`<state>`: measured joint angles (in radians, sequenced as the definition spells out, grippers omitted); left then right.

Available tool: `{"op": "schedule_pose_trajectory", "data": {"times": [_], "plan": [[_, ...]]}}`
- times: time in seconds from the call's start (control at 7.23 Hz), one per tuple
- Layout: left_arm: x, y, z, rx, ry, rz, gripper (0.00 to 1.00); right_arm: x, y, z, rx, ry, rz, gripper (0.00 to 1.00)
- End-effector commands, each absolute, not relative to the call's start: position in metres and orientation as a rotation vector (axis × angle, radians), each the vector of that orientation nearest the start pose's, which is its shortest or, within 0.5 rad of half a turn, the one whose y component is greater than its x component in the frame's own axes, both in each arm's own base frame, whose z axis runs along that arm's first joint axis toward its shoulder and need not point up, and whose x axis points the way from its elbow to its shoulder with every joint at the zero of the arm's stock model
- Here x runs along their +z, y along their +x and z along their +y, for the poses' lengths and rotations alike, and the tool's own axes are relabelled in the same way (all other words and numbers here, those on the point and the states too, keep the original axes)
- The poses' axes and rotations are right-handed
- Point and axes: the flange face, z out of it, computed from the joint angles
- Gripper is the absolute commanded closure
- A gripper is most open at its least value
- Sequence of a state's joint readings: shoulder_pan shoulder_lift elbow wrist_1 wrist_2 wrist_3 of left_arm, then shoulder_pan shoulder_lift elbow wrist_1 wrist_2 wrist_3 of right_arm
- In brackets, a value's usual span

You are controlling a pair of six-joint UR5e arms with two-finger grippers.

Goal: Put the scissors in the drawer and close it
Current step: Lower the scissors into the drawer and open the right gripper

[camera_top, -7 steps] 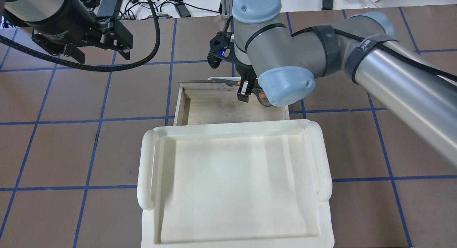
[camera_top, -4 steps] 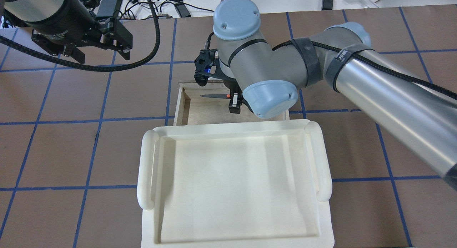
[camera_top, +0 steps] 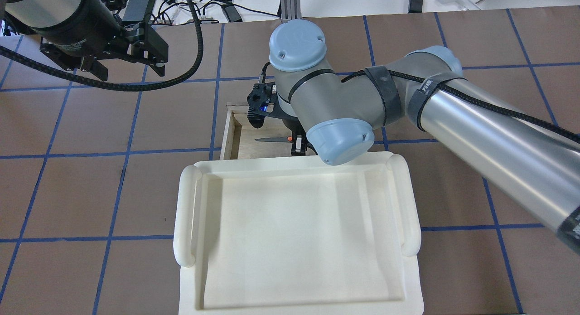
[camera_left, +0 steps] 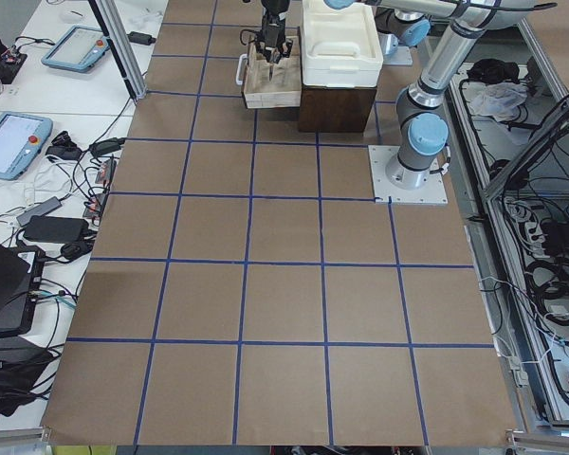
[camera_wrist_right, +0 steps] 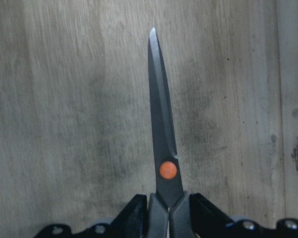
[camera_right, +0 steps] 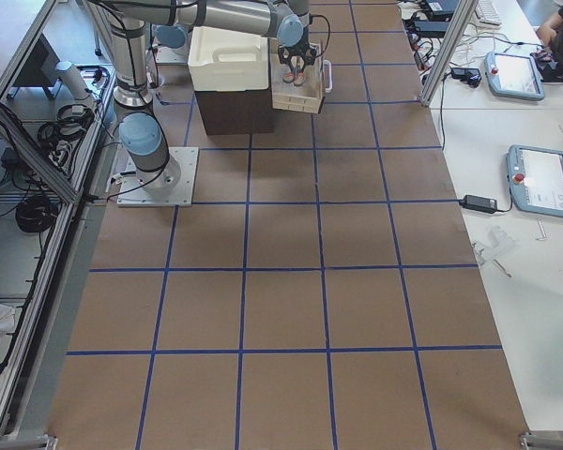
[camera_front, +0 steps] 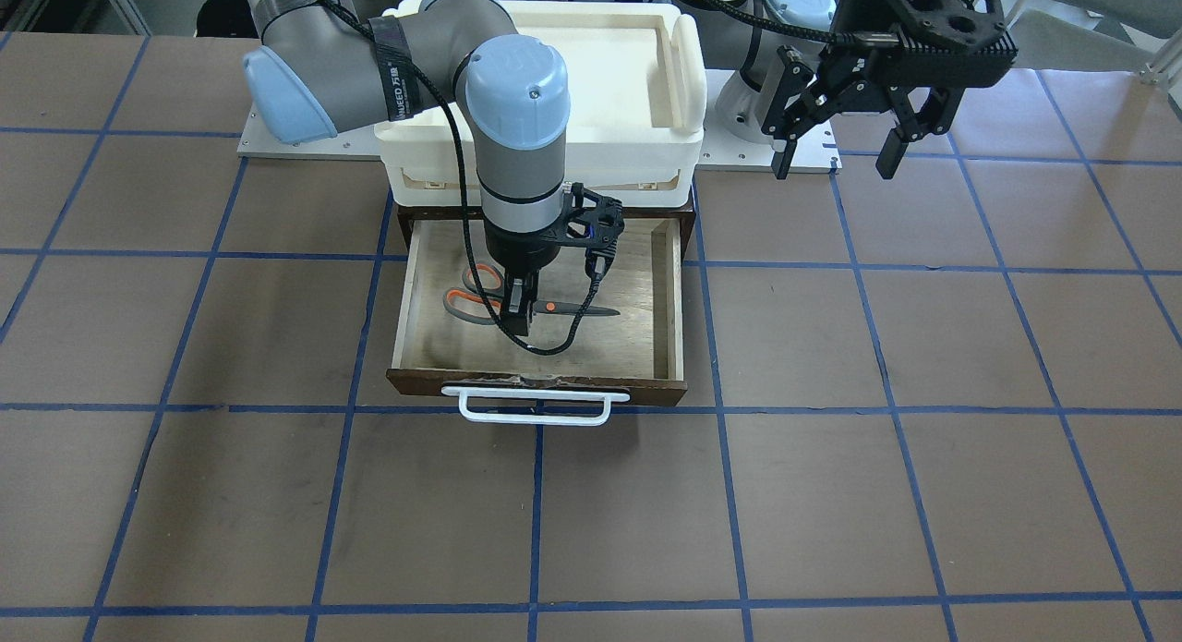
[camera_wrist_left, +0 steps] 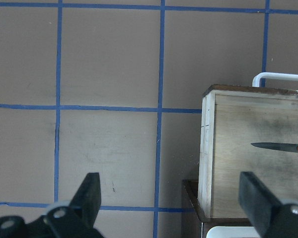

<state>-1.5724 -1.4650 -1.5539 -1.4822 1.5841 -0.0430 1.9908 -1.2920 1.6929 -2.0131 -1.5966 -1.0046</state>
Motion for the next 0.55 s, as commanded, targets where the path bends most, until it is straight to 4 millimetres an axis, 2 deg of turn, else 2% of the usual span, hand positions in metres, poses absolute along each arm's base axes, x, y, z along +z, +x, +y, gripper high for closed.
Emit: {"op": "schedule_pose_trajectory", "data": {"times": [0.0,0.14,0.28,0.42], "plan": [[0.557,-0.133,-0.463,-0.331,-0.067,3.114,0.00,0.319,0.357,-0.478,-0.042,-2.076,2.396,0.68],[0.557,-0.133,-0.463,-0.331,-0.067,3.116,0.00,0.318,0.359,-0.477,-0.049,-2.062,2.383,0.50],[0.557,-0.133,-0.463,-0.331,-0.067,3.114,0.00,0.321,0.362,-0.476,-0.066,-2.024,2.370,0.26],[0.557,-0.133,-0.462,-0.329,-0.067,3.114,0.00,0.330,0.365,-0.478,-0.106,-2.007,2.366,0.17]]}}
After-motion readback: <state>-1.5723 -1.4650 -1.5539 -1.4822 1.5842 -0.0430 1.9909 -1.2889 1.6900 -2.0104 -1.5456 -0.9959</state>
